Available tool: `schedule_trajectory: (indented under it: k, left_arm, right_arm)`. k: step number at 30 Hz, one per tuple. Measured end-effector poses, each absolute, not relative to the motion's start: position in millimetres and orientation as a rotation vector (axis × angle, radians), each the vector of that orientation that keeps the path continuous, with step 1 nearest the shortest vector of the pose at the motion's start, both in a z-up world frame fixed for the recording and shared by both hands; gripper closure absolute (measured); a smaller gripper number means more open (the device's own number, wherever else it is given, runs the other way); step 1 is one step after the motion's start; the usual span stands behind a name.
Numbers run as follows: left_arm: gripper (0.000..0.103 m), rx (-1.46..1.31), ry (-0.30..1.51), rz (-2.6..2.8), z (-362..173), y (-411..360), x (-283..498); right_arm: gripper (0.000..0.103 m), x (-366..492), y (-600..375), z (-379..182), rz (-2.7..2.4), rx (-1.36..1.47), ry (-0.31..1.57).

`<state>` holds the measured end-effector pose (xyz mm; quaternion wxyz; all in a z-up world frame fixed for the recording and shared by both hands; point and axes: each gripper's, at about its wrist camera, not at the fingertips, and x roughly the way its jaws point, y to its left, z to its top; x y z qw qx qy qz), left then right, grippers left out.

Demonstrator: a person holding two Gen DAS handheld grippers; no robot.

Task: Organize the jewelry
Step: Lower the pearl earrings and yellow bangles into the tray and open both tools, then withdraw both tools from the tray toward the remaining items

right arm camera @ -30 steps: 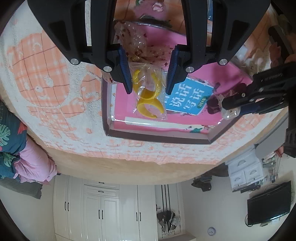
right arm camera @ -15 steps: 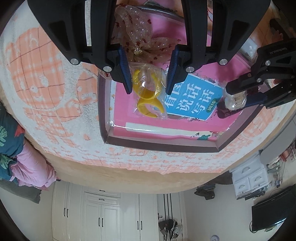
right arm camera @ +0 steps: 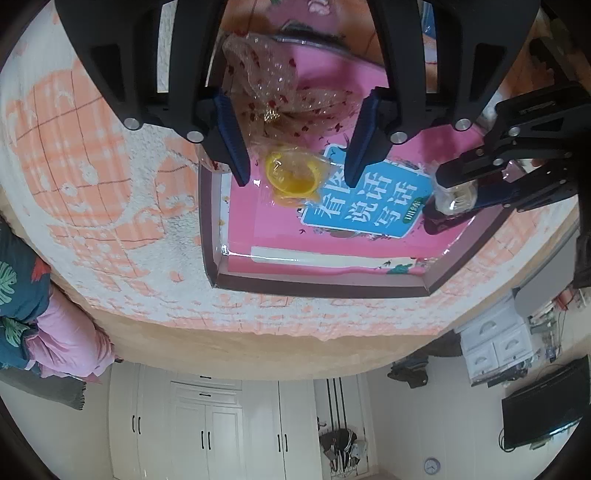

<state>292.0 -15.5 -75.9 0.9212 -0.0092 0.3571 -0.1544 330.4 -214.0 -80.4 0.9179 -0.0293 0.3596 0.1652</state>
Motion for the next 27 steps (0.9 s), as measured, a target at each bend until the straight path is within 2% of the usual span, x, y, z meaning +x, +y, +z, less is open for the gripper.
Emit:
schedule_trajectory:
  k: [2,6,11,27]
  left_arm:
    - [0.063,-0.022,0.735,-0.315,-76,-15,292]
    - [0.051,-0.028,0.728,-0.308,-73,-13,288]
    - [0.046,-0.037,0.718,-0.290,-68,-8,283]
    - [0.012,-0.101,0.592,-0.231,-31,12,240]
  right_arm:
    - [0.043,326,-217,-78,0.342,-0.045,0.729]
    - [0.034,317,-221,-72,0.339,-0.026,0.707]
    - [0.026,304,-228,-63,0.330,-0.015,0.673]
    - [0.022,259,-243,-38,0.300,-0.009,0.574]
